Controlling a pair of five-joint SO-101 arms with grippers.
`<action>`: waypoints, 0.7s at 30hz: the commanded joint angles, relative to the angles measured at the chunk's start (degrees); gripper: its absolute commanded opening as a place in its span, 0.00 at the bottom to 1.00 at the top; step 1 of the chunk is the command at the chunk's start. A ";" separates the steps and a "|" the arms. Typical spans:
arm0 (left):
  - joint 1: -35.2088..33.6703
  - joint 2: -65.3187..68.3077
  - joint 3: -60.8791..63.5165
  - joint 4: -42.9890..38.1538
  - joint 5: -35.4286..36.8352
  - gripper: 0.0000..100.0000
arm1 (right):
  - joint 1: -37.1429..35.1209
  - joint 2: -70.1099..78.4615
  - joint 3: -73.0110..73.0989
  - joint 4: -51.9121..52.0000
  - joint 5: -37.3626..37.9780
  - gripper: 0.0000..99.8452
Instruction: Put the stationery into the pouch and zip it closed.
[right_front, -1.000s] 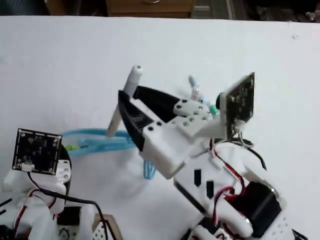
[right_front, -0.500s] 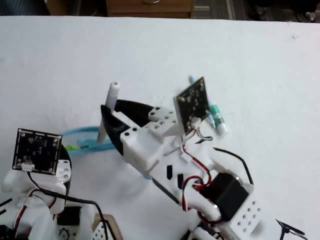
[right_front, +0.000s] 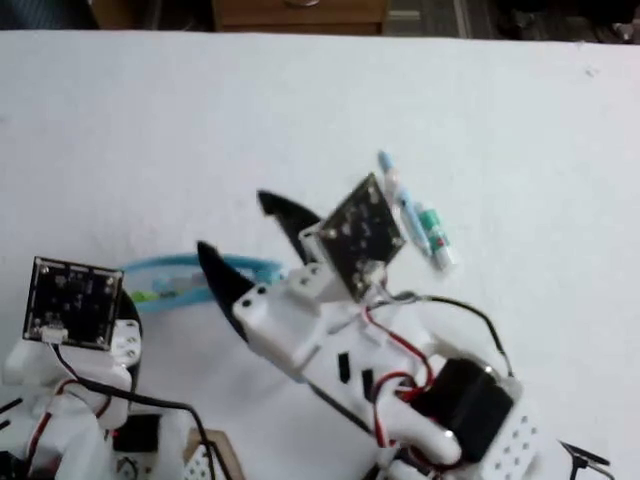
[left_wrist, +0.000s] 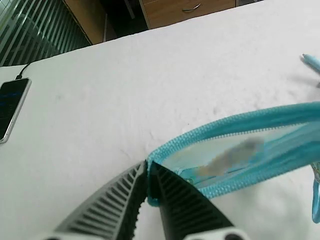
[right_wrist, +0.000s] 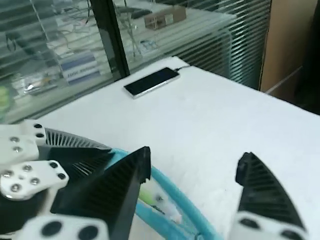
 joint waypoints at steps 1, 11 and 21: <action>-0.31 0.57 2.02 0.88 0.18 0.02 | 1.10 -0.04 -3.87 0.22 0.44 0.26; -0.31 0.57 2.02 0.88 0.18 0.02 | 25.80 11.74 -11.25 3.47 1.58 0.26; -0.31 0.57 2.02 0.88 0.18 0.02 | 45.49 56.66 -33.05 26.59 25.93 0.26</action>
